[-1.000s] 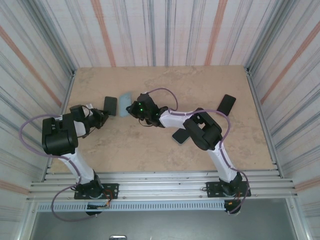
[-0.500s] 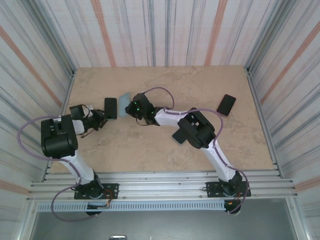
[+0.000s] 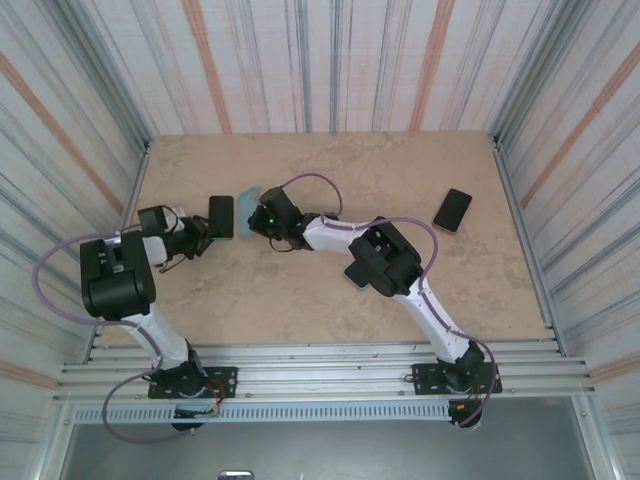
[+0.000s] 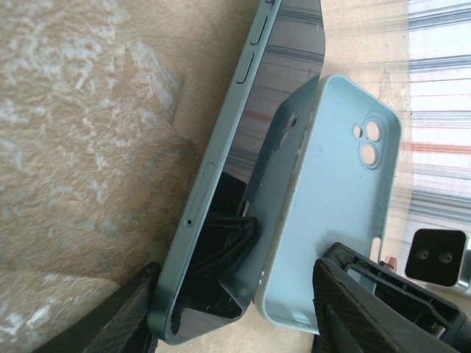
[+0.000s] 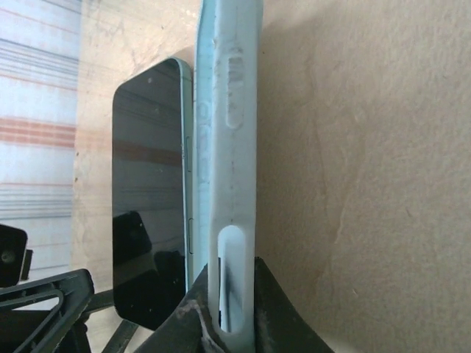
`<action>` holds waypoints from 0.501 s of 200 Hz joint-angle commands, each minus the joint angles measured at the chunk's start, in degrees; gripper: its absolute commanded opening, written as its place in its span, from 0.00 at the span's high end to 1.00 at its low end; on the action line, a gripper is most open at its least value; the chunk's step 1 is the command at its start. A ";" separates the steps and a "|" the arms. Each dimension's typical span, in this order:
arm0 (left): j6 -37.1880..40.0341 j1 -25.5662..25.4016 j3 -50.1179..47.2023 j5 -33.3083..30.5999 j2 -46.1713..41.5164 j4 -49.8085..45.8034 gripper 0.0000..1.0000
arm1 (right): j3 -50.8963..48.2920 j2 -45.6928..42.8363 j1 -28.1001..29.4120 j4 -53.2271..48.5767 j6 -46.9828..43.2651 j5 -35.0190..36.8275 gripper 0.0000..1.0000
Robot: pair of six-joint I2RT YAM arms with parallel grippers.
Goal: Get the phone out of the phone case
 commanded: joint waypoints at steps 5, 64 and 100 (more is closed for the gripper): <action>2.40 1.26 0.42 -4.07 0.66 -5.43 0.42 | 2.16 1.38 1.11 -2.37 -1.76 1.38 0.78; 5.03 1.35 1.79 -6.59 -0.69 -9.71 0.39 | 4.85 0.69 1.33 -6.50 -7.63 3.42 0.68; 5.94 1.35 2.18 -7.82 -1.32 -11.22 0.38 | 5.59 -0.34 1.42 -10.02 -13.45 5.70 0.66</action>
